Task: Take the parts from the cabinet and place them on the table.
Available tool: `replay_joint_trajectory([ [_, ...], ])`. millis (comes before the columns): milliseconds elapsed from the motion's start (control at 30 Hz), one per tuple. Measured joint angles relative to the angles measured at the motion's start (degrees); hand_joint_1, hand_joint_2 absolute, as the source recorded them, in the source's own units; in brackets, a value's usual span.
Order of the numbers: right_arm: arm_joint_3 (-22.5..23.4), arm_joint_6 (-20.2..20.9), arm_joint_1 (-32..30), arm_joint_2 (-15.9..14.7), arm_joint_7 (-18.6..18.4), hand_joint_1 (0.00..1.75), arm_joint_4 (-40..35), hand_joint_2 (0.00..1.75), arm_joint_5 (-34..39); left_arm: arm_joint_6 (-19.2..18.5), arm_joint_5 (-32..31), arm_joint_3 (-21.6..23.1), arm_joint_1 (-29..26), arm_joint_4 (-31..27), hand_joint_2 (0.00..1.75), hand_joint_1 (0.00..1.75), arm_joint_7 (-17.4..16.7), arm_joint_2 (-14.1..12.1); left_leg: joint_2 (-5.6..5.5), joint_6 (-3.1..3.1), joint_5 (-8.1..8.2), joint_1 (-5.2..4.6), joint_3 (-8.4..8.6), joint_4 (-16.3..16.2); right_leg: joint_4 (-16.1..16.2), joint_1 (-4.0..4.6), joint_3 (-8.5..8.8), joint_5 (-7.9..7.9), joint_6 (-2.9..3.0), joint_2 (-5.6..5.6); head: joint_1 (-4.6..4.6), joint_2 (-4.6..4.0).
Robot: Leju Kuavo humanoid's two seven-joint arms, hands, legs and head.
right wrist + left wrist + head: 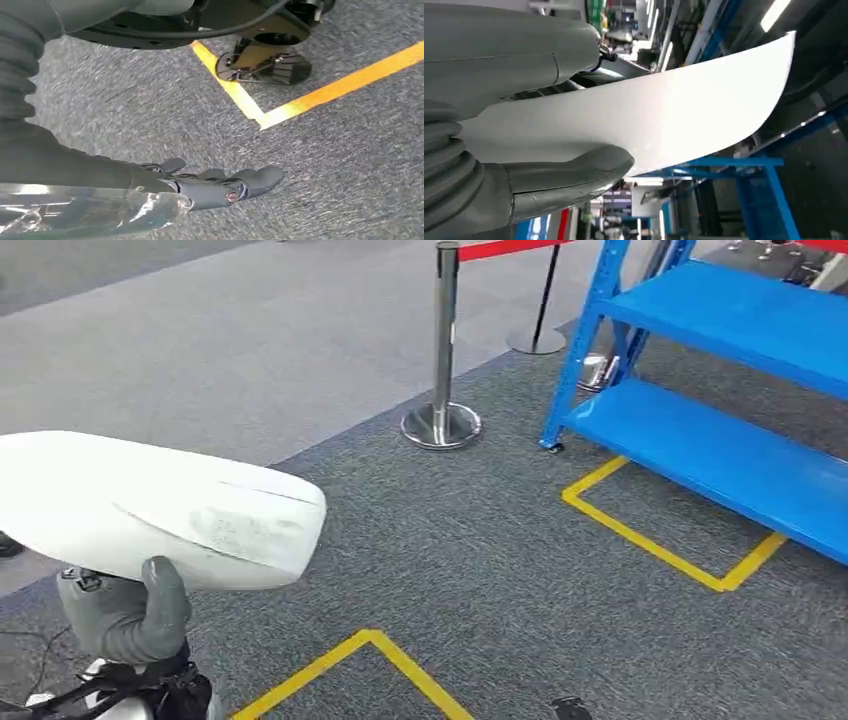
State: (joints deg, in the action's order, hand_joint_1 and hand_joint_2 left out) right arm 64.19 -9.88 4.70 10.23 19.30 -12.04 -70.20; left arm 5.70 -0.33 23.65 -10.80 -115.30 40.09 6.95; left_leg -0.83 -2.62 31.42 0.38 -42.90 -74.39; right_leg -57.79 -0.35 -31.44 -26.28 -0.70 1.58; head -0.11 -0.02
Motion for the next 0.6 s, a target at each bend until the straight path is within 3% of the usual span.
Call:
replay_joint_trajectory([
  [33, 0.00, 0.11, 0.05, -0.02, 0.00, 0.00, 0.00, 1.75, -0.02, -0.11, 0.07, -0.04, 0.00, 0.00, 1.75, 1.75, 0.00, 0.00, 0.03, 0.06, -1.05, 0.00, 0.32, 0.56, 0.00, 0.04, 0.02, -0.04, 0.00, 0.79, 0.02, 0.00],
  [67, 0.00, 0.13, 0.16, -0.02, 0.00, 0.00, 0.00, 1.75, 0.00, -0.28, 0.13, -0.04, 0.00, 0.00, 1.75, 1.75, 0.00, 0.02, 0.16, 0.18, -3.13, -0.01, 1.88, 3.54, 0.00, 0.08, 0.08, -0.10, -0.02, 1.52, 0.00, 0.00],
  [100, 0.00, 0.13, 0.25, -0.02, 0.00, 0.00, 0.00, 1.75, 0.00, -0.55, 0.15, -0.07, 0.01, 0.00, 1.75, 1.75, 0.00, 0.04, 0.72, 0.37, -5.64, -0.04, 4.50, 8.37, 0.00, 0.09, 0.22, -0.21, -0.12, 2.19, 0.02, 0.00],
  [133, 0.00, 0.11, 0.29, -0.02, 0.00, 0.00, 0.00, 1.75, 0.04, -0.79, 0.33, -0.07, 0.08, 0.00, 1.75, 1.75, 0.00, 0.11, 2.23, 0.58, -7.62, -0.13, 7.35, 13.26, 0.00, 0.10, 0.45, -0.33, -0.28, 2.73, 0.00, 0.00],
  [167, 0.00, 0.07, 0.28, -0.04, 0.02, 0.00, 0.00, 1.75, 0.11, -1.01, 0.39, -0.07, 0.21, 0.00, 1.75, 1.75, 0.00, 0.26, 5.91, 0.76, -7.79, -0.48, 9.38, 16.72, -0.02, 0.43, 0.61, -0.52, -0.56, 3.11, -0.02, 0.00],
  [200, 0.00, -0.07, 0.24, -0.07, 0.09, 0.00, -0.02, 1.75, 0.15, -1.31, 0.46, -0.06, 0.57, 0.02, 1.75, 1.75, 0.00, 0.39, 6.15, 1.29, -7.41, -0.93, 9.64, 17.90, -0.38, 0.83, 0.50, -0.86, -0.92, 3.59, -0.18, 0.00],
  [233, 0.00, -0.26, 0.22, -0.07, 0.09, 0.00, -0.02, 1.75, 0.28, -1.57, 0.59, -0.13, 0.71, 0.04, 1.75, 1.75, 0.00, 0.48, 5.36, 1.64, -7.49, -0.88, 9.33, 17.70, -0.14, 0.87, 0.69, -0.87, -1.13, 4.29, 0.24, 0.00],
  [300, 0.02, -0.31, 0.33, -0.07, 0.11, 0.00, -0.02, 1.75, 0.31, -1.77, 0.76, -0.31, 0.72, 0.07, 1.75, 1.75, 0.00, 0.63, 3.83, 2.26, -7.51, -1.06, 9.13, 17.83, 0.18, 0.81, 1.17, -0.99, -1.65, 5.79, 0.15, 0.00],
  [333, 0.02, -0.33, 0.36, -0.07, 0.13, 0.00, -0.02, 1.75, 0.31, -2.01, 0.76, -0.35, 0.81, 0.09, 1.75, 1.75, 0.00, 0.81, 2.95, 2.76, -7.86, -0.57, 9.37, 18.20, -0.02, 0.61, 0.91, -1.41, -2.07, 5.78, 0.11, 0.00],
  [367, 0.02, -0.42, 0.40, -0.09, 0.18, 0.00, -0.02, 1.75, 0.35, -2.23, 0.76, -0.42, 0.93, 0.09, 1.75, 1.75, 0.02, 0.90, 2.50, 2.91, -7.91, -0.49, 9.40, 18.20, -1.48, 0.47, 0.57, -2.57, -2.40, 2.68, 0.42, 0.00],
  [400, 0.02, -0.57, 0.36, -0.09, 0.24, 0.00, -0.02, 1.75, 0.50, -2.58, 0.85, -0.44, 1.18, 0.17, 1.75, 1.75, 0.02, 1.09, 1.90, 3.19, -7.93, -0.41, 9.35, 18.20, -5.23, 0.34, -1.05, -4.78, -2.46, 0.30, 0.59, 0.00],
  [467, 0.04, -0.72, 0.09, -0.20, 0.13, 0.00, -0.02, 1.75, 0.70, -2.97, 0.98, -0.57, 1.46, 0.39, 1.75, 1.75, 0.02, 1.27, 0.28, 3.40, -7.96, -0.42, 9.23, 18.18, -15.27, 0.33, -5.91, -9.09, -2.67, -1.21, 0.81, 0.00],
  [500, 0.07, -0.72, -0.04, -0.24, 0.09, 0.00, -0.02, 1.75, 0.87, -3.21, 1.07, -0.68, 1.45, 0.53, 1.75, 1.75, 0.02, 1.27, -0.60, 3.41, -7.98, -0.42, 9.25, 18.18, -18.25, 0.34, -7.61, -9.62, -2.68, -1.35, 0.76, 0.00],
  [533, 0.15, -0.74, -0.10, -0.26, 0.02, 0.00, -0.02, 1.75, 1.01, -3.45, 1.18, -0.81, 1.50, 0.68, 1.75, 1.75, 0.02, 1.33, -1.41, 3.41, -8.00, -0.42, 9.28, 18.16, -18.17, 0.33, -7.92, -8.69, -2.65, -1.39, 0.79, 0.00],
  [567, 0.33, -0.81, -0.08, -0.31, 0.02, 0.00, -0.02, 1.75, 1.09, -3.67, 1.22, -0.90, 1.61, 0.85, 1.75, 1.75, 0.02, 1.36, -2.27, 3.37, -8.02, -0.37, 9.34, 18.10, -15.73, 0.24, -7.06, -6.64, -2.67, -1.44, 0.81, 0.00],
  [600, 0.46, -0.83, -0.03, -0.39, 0.00, 0.00, -0.02, 1.75, 1.18, -3.83, 1.46, -1.03, 1.76, 1.01, 1.75, 1.75, 0.02, 1.42, -3.21, 3.24, -8.03, -0.25, 9.46, 18.05, -10.72, 0.06, -4.87, -3.55, -2.70, -1.81, 0.74, 0.00],
])
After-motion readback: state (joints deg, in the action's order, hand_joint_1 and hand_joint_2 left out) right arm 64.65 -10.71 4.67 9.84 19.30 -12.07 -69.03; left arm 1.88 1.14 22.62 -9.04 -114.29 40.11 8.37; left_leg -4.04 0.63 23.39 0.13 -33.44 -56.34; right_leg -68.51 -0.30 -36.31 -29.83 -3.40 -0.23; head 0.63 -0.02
